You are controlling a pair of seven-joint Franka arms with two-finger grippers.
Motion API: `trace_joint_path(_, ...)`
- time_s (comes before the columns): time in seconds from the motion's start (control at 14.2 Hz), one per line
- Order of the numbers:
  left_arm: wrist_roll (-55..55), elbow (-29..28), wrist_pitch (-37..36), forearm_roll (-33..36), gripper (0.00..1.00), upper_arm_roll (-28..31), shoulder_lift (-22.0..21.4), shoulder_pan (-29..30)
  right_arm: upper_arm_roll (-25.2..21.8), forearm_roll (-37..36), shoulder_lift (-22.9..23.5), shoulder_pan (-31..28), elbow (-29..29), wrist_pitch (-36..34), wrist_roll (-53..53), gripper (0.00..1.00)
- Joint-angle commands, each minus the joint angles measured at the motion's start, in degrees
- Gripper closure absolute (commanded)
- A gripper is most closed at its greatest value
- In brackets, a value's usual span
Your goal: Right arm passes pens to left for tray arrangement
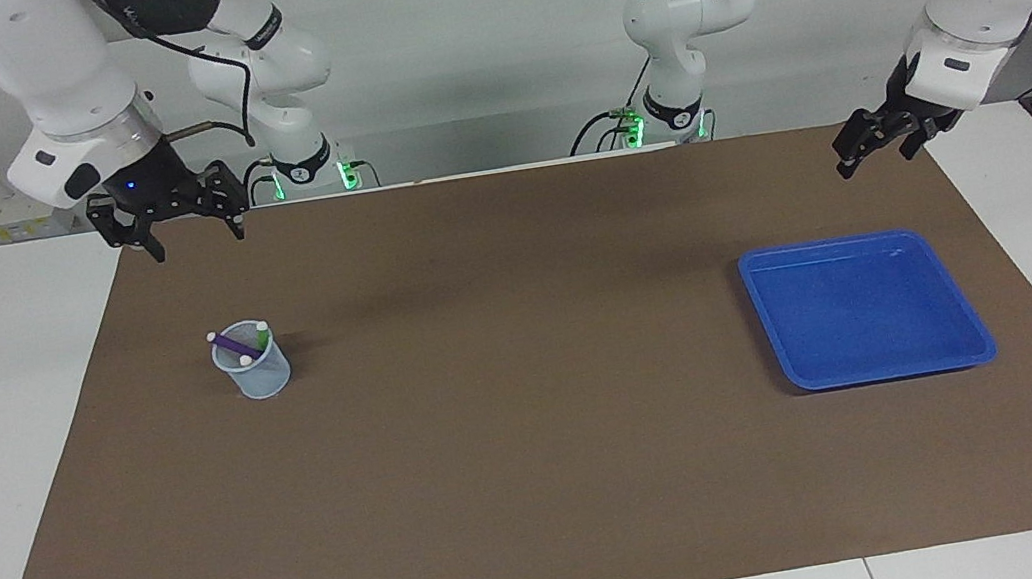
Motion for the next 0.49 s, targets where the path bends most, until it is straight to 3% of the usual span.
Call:
trace_joint_path(0.0, 0.63, -0.55, 0.56, 0.90, 0.00, -0.17, -0.86, 0.21, 0.17, -0.54, 0.74, -0.09, 1.40, -1.24, 0.55, 0.00)
trace_joint_path(0.42, 0.63, -0.64, 0.82, 0.90, 0.00, -0.08, -1.13, 0.30, 0.18, -0.37, 0.04, 0.08, -0.44, -1.07, 0.63, 0.00)
